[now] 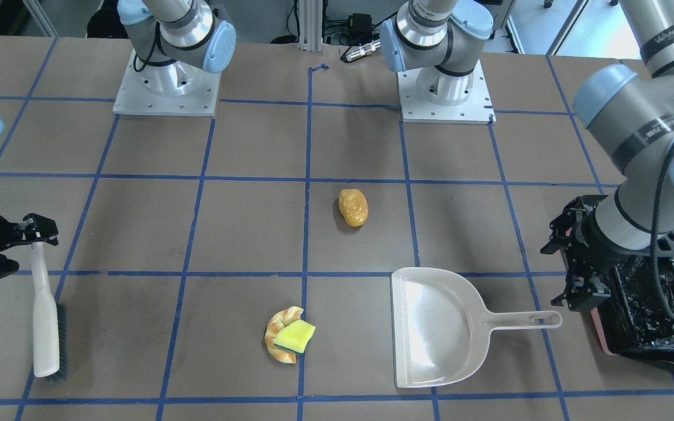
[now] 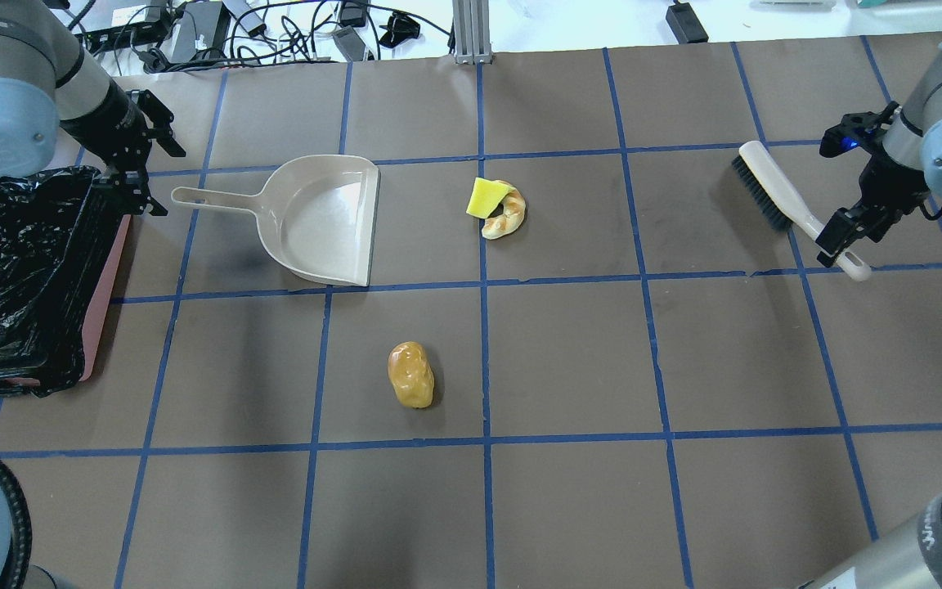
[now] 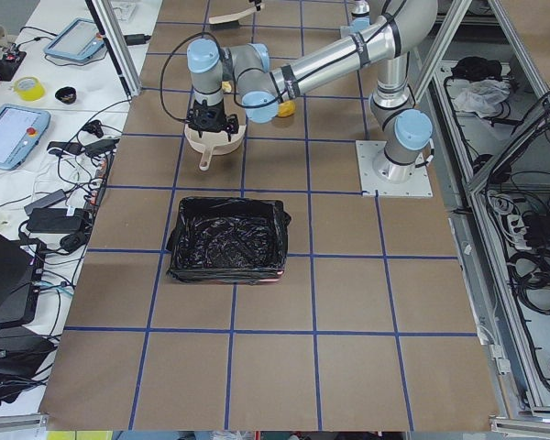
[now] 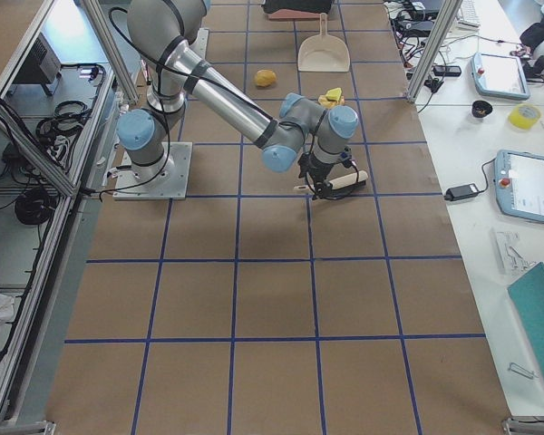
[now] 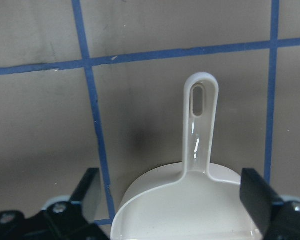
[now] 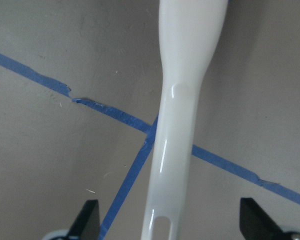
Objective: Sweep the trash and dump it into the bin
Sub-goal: 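Grasp the dustpan handle with the left gripper while the right grasps the brush, then lift the brush with the right gripper and move it toward the dustpan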
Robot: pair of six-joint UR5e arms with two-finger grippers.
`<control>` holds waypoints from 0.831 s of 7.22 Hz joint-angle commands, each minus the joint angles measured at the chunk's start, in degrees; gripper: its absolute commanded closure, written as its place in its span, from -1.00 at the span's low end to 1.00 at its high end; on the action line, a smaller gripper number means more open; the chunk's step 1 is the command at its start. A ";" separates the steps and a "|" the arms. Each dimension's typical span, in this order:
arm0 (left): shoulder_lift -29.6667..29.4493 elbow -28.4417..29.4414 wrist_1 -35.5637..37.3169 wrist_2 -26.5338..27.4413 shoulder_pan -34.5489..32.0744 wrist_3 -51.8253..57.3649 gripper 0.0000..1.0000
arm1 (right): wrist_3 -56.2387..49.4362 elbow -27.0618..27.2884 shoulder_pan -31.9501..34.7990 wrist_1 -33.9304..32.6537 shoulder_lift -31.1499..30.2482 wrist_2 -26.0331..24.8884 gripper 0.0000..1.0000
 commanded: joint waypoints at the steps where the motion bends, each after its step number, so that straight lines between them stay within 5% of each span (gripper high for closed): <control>1: -5.50 0.24 7.98 0.08 -0.09 -0.60 -1.00 | 0.52 0.86 -0.01 -0.42 -0.02 -0.19 -0.64; 6: -9.56 0.07 11.62 -0.18 -0.35 -4.12 -1.00 | 0.78 0.43 -0.01 -0.77 -0.02 -0.80 0.96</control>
